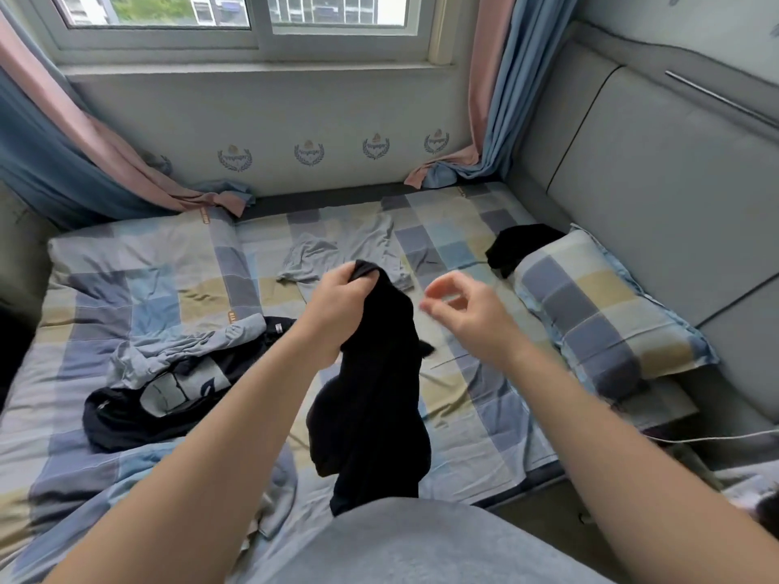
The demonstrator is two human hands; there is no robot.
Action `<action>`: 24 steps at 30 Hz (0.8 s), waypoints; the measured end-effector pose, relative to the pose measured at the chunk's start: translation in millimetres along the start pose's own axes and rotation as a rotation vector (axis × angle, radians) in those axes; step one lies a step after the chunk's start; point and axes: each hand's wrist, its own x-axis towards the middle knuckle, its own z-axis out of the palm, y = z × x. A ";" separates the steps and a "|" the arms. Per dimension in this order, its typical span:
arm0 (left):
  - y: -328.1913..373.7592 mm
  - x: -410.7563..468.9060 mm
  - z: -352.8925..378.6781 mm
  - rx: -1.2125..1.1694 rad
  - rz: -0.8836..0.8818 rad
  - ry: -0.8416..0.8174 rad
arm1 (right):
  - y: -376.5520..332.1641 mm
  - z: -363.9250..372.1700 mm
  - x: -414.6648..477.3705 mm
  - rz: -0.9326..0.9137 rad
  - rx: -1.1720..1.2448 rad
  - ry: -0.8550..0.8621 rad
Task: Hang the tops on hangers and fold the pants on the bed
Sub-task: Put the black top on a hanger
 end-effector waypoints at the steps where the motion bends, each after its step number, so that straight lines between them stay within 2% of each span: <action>1: 6.6 -0.4 0.4 -0.055 0.004 -0.002 | 5.4 16.4 -9.8 0.009 0.061 -0.040; 3: 17.1 -3.3 0.9 -0.153 0.000 -0.031 | 18.5 49.6 -26.2 0.061 0.169 -0.147; 6: 26.3 -6.6 0.9 -0.300 -0.033 -0.069 | 37.8 85.2 -34.3 0.170 0.111 -0.247; 8: 30.1 -6.1 -1.1 -0.345 -0.042 -0.059 | 43.1 91.7 -31.7 0.267 0.106 -0.252; 12: 24.5 -1.4 -12.7 -0.395 -0.046 0.002 | 47.1 90.7 -27.0 0.319 0.155 -0.193; 17: -15.3 -7.6 -27.4 -0.131 -0.153 -0.113 | 32.3 68.5 -22.0 0.373 0.544 -0.019; 24: -70.7 -30.4 -18.7 0.121 -0.214 -0.323 | 7.6 42.1 -13.6 0.369 0.748 0.030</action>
